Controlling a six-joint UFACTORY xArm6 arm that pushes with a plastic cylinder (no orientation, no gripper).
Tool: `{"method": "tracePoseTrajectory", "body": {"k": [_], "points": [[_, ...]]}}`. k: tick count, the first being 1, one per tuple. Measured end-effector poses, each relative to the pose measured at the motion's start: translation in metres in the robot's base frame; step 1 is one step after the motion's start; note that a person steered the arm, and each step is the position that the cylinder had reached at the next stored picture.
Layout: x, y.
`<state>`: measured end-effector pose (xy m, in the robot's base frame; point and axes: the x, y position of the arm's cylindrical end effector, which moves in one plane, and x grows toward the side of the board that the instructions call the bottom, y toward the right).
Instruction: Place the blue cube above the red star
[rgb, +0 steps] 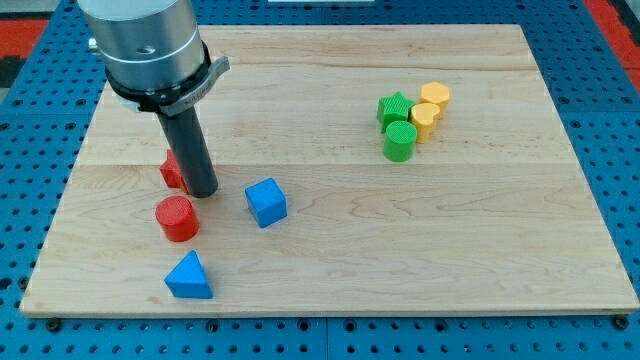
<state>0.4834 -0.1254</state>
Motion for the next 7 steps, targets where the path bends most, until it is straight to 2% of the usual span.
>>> {"method": "tracePoseTrajectory", "body": {"k": [1, 2, 3, 4, 5, 6, 7], "points": [[0.012, 0.018], [0.059, 0.057], [0.066, 0.103], [0.005, 0.069], [0.030, 0.094], [0.053, 0.089], [0.031, 0.073]]}}
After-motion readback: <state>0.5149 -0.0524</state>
